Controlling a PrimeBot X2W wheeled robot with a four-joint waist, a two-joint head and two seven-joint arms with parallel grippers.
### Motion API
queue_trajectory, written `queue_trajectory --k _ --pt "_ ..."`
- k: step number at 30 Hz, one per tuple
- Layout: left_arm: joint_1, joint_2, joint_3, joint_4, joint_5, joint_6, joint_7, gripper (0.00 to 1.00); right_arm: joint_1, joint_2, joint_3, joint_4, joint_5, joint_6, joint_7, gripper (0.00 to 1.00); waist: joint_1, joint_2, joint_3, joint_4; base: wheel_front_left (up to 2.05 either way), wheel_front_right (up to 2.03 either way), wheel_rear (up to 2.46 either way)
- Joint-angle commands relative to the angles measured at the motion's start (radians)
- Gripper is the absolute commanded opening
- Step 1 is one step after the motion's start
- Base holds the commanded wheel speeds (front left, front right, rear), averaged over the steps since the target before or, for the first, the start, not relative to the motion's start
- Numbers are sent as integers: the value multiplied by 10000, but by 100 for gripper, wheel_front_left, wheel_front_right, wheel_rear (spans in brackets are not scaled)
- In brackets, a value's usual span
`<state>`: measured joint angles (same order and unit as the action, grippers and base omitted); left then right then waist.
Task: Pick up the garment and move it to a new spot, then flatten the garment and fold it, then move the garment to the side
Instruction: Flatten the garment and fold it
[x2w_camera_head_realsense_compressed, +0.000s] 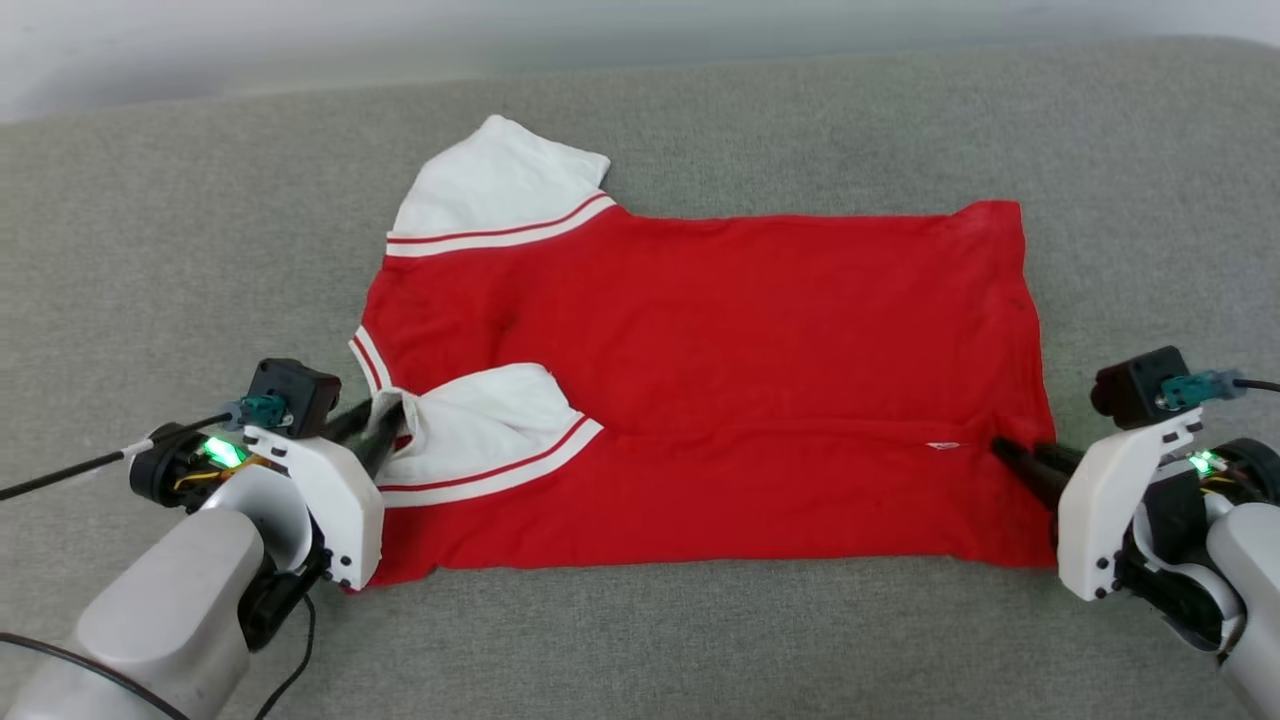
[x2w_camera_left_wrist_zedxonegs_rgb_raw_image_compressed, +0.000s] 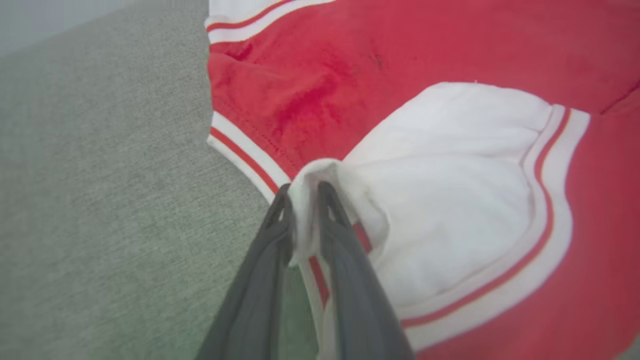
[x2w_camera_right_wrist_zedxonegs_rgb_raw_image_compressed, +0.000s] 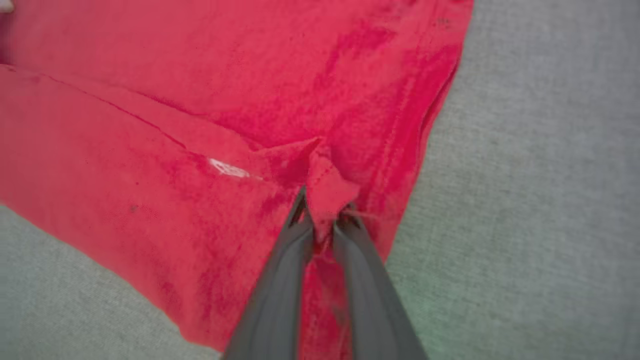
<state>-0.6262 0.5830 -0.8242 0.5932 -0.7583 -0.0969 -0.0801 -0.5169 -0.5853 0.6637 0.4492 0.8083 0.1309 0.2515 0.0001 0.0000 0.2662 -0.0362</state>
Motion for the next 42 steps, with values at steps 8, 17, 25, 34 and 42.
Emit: queue_trajectory --k 8,17,25,34,42 --pt "-880 526 -31 -379 -98 -168 787 100 530 -553 -447 -708 -45 -4 -598 100 -1 0 -732 356 0 0 0" --pt "-1418 1538 -445 -1834 -1295 -297 4256 100 971 -576 -965 -1414 -355 -4 -414 100 -1 0 -828 430 0 0 0" --pt "-1547 1869 -844 -2590 -3046 -308 7474 100 1118 -390 -1134 -1883 -601 -4 -27 100 -1 0 -758 314 0 0 0" --pt "-1435 1919 -1508 -2644 -3317 -283 9083 100 1023 -323 -1077 -2098 -617 -4 331 100 -1 0 -622 79 0 0 0" --pt "-887 1551 -1960 -1908 -3303 -264 9165 100 784 -270 -820 -2100 -611 -4 512 100 -1 0 -451 -162 0 0 0"
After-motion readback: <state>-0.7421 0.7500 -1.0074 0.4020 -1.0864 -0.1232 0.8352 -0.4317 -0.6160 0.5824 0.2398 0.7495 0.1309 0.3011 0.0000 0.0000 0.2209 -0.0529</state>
